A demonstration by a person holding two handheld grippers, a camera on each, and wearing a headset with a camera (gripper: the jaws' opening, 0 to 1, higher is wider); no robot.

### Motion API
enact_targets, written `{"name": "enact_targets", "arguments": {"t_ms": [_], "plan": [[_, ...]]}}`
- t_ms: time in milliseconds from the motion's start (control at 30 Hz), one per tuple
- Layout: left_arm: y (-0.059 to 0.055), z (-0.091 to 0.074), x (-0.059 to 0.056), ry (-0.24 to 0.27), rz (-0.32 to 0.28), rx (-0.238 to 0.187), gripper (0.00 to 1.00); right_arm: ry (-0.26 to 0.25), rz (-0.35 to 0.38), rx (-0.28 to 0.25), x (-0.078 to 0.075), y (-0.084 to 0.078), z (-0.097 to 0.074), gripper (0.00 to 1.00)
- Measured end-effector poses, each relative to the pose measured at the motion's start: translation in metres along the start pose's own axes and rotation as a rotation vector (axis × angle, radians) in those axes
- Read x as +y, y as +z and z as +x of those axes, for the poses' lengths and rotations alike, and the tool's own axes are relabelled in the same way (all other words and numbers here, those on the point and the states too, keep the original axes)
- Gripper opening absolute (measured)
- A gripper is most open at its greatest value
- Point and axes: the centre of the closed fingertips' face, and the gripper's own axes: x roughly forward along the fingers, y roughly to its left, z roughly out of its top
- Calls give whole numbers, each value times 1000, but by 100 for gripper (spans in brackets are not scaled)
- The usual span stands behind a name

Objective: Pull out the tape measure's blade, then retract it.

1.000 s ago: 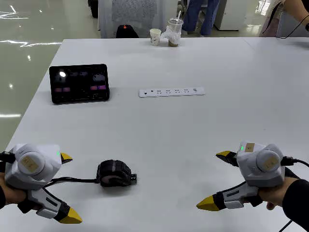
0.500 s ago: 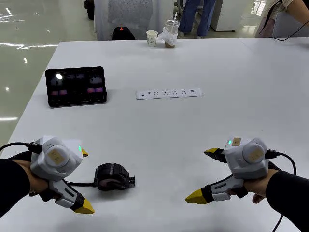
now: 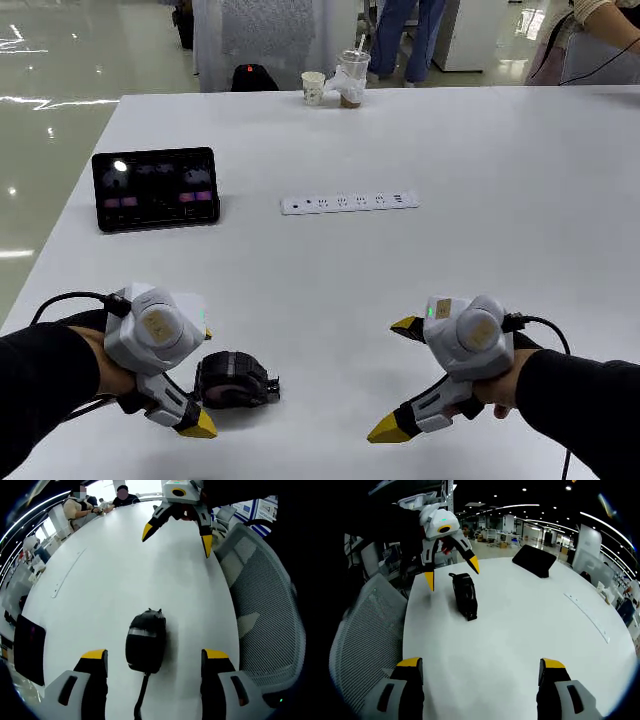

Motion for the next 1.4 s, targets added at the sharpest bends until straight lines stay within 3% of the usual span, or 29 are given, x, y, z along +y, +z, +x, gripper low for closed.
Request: {"name": "enact_targets", "arguments": {"t_ms": [367, 600, 900, 1133, 1200, 1267, 1400], "plan": [[8, 17, 1, -20, 49, 36, 63, 33, -7, -14, 3, 22, 20, 96], [7, 22, 10, 8, 58, 60, 50, 50, -27, -24, 3, 37, 29, 97], [6, 31, 16, 41, 55, 75, 44, 80, -69, 5, 3, 43, 48, 95], [7, 36, 9, 11, 38, 71, 32, 89, -85, 22, 0, 46, 60, 88], [7, 39, 10, 27, 48, 63, 32, 97, -100, 27, 1, 47, 64, 83], [8, 39, 11, 47, 4, 48, 33, 104, -109, 22, 3, 49, 67, 80], [8, 41, 13, 68, -2, 28, 34, 139, -124, 34, 10, 50, 76, 70]]}}
